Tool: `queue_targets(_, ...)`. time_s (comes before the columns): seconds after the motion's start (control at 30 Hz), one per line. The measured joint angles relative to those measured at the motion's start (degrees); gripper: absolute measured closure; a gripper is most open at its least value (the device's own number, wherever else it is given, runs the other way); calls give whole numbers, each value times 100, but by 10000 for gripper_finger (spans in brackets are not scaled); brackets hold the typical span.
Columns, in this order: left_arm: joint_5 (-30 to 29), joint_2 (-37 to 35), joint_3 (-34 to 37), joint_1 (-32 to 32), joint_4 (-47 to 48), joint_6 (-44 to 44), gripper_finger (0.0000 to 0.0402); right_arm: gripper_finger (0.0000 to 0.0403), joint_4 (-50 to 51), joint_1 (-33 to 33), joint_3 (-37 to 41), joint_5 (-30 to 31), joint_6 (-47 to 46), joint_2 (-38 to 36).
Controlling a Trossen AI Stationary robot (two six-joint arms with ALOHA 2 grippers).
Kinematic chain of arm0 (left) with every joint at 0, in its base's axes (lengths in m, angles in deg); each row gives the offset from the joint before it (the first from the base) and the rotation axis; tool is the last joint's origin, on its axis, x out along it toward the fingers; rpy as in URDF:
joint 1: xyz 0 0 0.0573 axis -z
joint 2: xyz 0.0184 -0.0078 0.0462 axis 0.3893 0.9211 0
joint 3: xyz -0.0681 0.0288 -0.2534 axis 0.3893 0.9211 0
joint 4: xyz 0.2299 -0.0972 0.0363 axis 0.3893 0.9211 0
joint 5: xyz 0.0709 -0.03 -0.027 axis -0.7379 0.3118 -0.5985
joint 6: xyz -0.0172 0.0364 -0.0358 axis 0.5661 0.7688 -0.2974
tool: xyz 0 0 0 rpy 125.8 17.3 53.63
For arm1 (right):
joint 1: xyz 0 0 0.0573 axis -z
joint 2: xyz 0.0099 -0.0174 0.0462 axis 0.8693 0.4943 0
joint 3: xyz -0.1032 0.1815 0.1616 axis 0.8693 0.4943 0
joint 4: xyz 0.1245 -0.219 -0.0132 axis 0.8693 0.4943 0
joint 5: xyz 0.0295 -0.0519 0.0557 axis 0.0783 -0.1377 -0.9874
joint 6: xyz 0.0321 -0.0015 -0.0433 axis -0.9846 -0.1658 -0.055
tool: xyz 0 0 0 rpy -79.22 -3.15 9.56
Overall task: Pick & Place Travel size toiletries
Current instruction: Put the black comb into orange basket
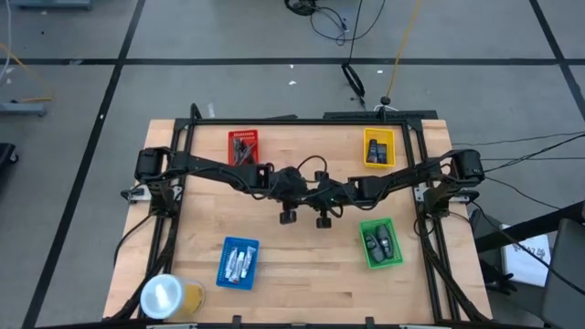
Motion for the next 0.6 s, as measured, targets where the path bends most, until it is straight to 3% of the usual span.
queue_targets(0.13,12,0,-2,-4,101,50,388,403,3,5,0,17,8,-19)
queue_targets(0.4,-127,0,-2,-4,133,53,399,378,-26,4,0,12,-39,-26)
queue_targets(0.6,-535,-180,-2,-81,440,155,400,296,64,7,-17,41,-305,-58)
